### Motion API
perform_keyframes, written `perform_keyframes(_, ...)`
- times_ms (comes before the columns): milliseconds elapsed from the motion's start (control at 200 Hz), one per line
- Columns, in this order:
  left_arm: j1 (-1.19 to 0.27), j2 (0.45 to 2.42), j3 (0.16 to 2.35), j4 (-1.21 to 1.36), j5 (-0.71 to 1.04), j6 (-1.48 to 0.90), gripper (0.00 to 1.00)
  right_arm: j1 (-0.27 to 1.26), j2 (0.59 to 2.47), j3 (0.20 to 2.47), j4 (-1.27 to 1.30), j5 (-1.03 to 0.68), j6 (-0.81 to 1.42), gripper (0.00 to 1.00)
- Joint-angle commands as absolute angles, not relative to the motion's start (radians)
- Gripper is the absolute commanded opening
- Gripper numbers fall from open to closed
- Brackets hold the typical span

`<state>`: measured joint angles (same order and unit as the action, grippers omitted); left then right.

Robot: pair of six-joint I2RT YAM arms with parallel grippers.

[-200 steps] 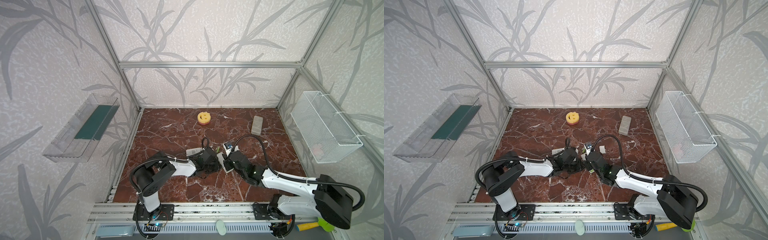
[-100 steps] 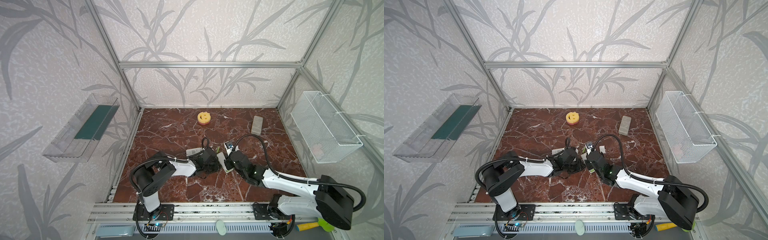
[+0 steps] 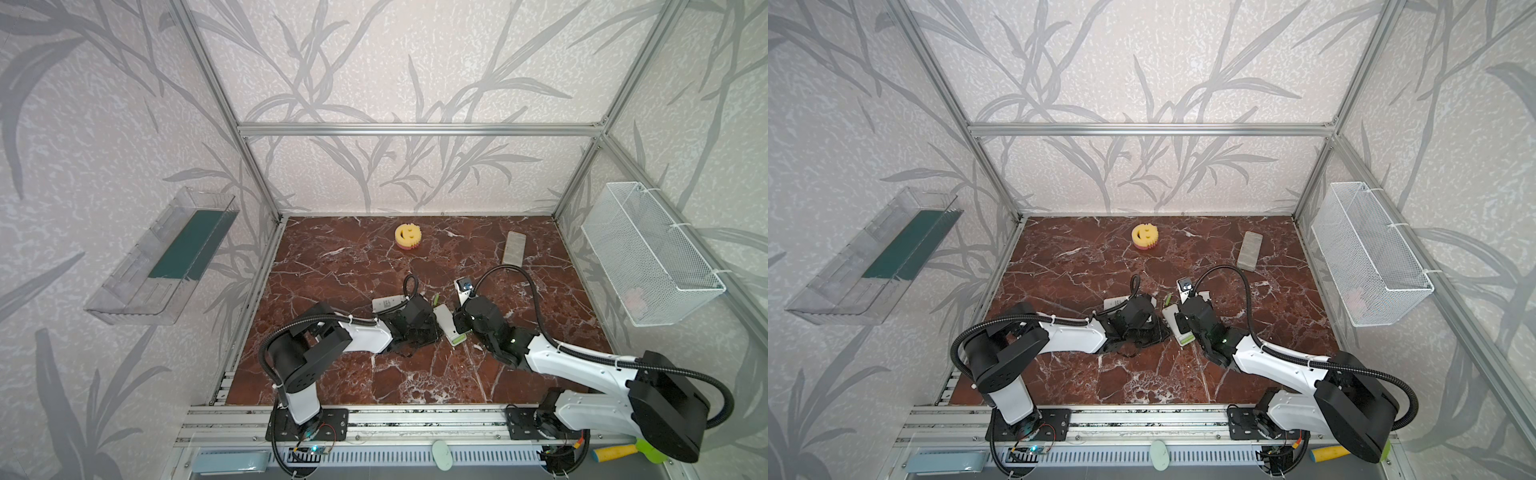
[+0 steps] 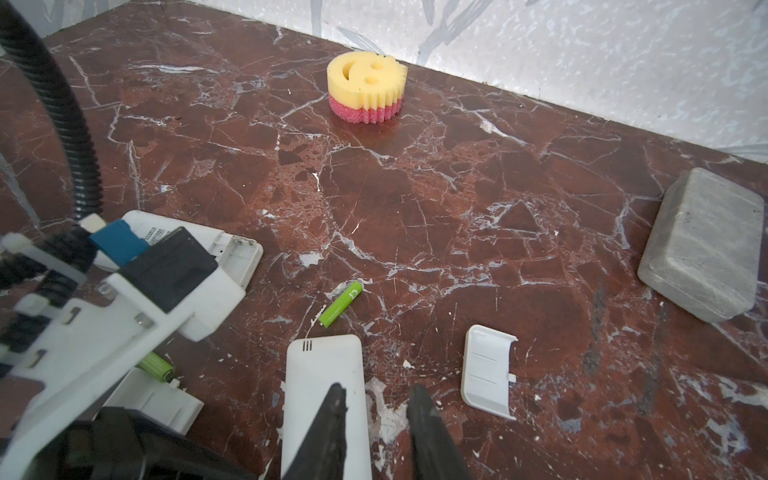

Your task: Unload the batteries from the remote control

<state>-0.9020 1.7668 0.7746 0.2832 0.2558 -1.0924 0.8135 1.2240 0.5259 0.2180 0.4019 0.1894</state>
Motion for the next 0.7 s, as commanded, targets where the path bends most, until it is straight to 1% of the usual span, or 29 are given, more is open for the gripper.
perform_keyframes(0, -0.898, 1.73, 0.78, 0.262, 0.242, -1.075, 0.21, 0.804, 1.208, 0.555, 0.231, 0.375, 0.189, 0.0)
perform_keyframes(355, -0.899, 1.739, 0.785, 0.273, 0.251, -1.071, 0.21, 0.742, 1.123, 0.543, 0.153, 0.347, 0.222, 0.0)
perform_keyframes(555, -0.9, 1.755, 0.798, 0.265, 0.259, -1.057, 0.21, 0.649, 1.237, 0.579, 0.186, 0.255, 0.248, 0.0)
perform_keyframes(695, -0.899, 1.744, 0.794, 0.256, 0.252, -1.053, 0.2, 0.635, 1.31, 0.62, 0.191, 0.217, 0.249, 0.0)
